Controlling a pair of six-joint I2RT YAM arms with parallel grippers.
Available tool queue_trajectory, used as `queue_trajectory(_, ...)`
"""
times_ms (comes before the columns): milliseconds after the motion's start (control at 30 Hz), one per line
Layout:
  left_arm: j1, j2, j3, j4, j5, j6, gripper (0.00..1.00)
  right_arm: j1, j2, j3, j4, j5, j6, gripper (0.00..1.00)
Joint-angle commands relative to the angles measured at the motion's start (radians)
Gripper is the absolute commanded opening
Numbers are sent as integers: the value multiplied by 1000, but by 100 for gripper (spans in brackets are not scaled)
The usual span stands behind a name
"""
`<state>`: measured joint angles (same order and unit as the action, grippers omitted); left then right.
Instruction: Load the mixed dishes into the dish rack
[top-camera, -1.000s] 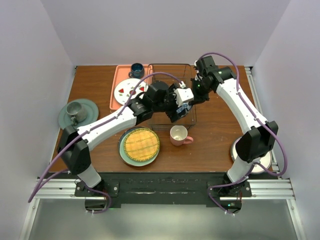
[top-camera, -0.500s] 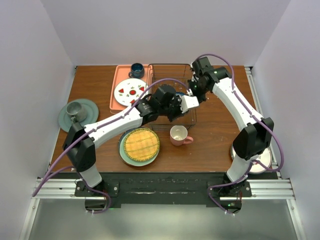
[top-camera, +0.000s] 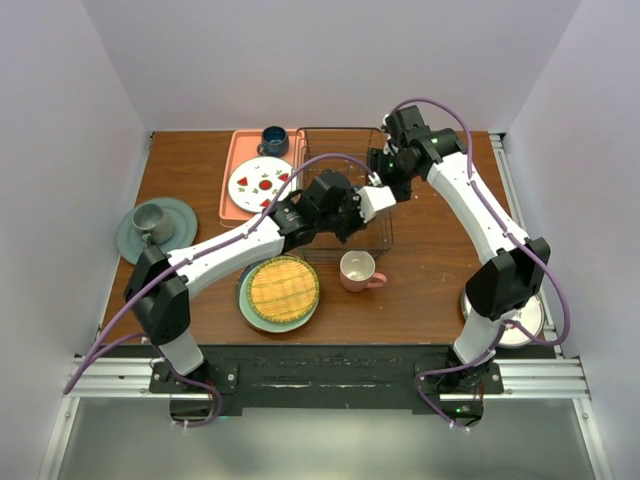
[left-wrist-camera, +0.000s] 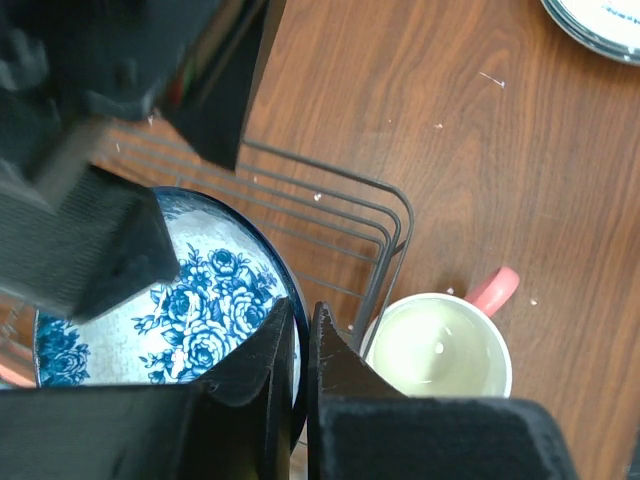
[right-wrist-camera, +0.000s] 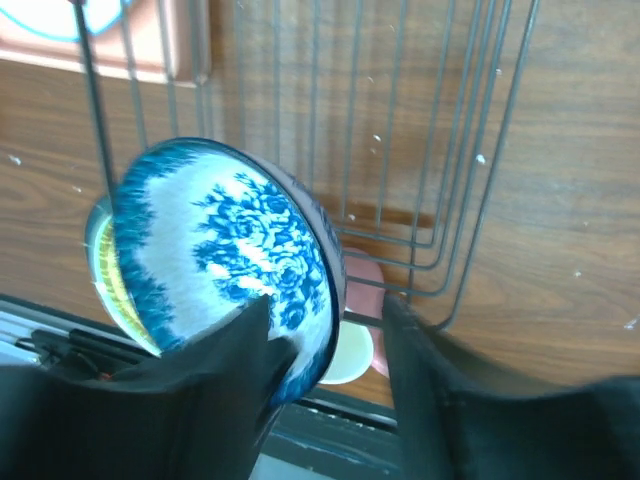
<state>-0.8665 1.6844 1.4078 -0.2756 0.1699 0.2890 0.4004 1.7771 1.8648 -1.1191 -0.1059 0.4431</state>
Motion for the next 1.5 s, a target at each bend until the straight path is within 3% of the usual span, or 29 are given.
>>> queue_trajectory(0,7,-84,0,136,-43,-149,0,2,-65,71,36,24,49,64)
queue_trajectory(100,11,-103,-4,179,-67,-238,0,-11,-97,91,57,86,95,75)
queue_trajectory(267,69,-137,-53,358,-67,-500,0,-96,-217,8,128,181,187,75)
queue_trajectory(500,237,-57,-130,623,222,-951,0,-159,-324,-119,222,186,206,75)
queue_trajectory(700,268,101,-124,923,417,-1262,0,-163,-346,-157,216,183,200,75)
queue_trajectory(867,270,192,-150,1104,464,-1441,0,-173,-373,-184,217,189,190,75)
queue_trajectory(1200,270,268,-165,1121,367,-1562,0,-178,-393,-245,235,178,194,75)
queue_trajectory(1467,270,284,-124,942,217,-1590,0,-181,-386,-271,240,170,189,75)
